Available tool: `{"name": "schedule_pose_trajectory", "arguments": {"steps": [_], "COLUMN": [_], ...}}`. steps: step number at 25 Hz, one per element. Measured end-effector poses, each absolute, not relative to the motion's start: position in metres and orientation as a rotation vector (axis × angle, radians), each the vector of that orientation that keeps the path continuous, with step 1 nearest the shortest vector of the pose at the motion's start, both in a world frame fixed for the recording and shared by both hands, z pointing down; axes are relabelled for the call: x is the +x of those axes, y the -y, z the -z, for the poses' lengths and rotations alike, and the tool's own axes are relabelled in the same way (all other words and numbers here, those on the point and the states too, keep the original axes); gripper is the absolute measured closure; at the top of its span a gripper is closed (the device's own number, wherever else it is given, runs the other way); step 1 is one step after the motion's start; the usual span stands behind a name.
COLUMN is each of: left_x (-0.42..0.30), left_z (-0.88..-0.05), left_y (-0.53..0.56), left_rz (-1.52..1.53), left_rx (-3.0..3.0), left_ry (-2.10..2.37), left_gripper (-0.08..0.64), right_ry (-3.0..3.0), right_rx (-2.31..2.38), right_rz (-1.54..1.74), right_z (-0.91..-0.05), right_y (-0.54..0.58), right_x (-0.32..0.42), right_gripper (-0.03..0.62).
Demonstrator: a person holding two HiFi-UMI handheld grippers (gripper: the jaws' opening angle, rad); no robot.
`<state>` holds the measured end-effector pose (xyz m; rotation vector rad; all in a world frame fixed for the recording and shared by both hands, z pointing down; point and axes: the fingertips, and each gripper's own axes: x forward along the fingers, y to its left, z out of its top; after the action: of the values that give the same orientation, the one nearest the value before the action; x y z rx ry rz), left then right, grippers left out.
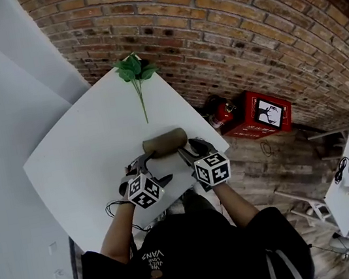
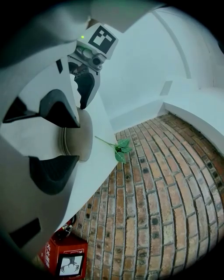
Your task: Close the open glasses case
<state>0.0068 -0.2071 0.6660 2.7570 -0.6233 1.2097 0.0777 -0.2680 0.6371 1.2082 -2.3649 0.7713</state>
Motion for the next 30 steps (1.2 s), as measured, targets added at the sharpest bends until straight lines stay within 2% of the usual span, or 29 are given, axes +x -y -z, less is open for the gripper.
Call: {"name": "schedule_pose_trajectory", "arguments": {"steps": [11, 19, 25, 30], "left_x": [-0.01, -0.019, -0.037, -0.055], "left_z": [-0.632, -0.603, -0.578, -0.564], "left_y": [0.219, 0.196, 0.177, 0.16], "left_rz": [-0.956, -0.815, -0.681, -0.629], "left_rx": [2.746, 2.751, 2.757, 2.781], "left_ry": [0.89, 0.904, 0.997, 1.027], "left_gripper": [0.163, 0.198, 0.331, 0.438], "right_ry": [2.354, 2.349, 2.335, 2.33], "right_rx": [1.344, 1.477, 1.574, 1.637], "right_rz": [-0.762, -0.755, -0.726, -0.709], "right_z": [-0.62, -0.599, -0.587, -0.581], "right_y": [0.238, 0.201, 0.17, 0.143], "right_x": [0.092, 0.099, 0.101, 0.095], "right_gripper": [0.399, 0.405, 0.422, 0.469]}}
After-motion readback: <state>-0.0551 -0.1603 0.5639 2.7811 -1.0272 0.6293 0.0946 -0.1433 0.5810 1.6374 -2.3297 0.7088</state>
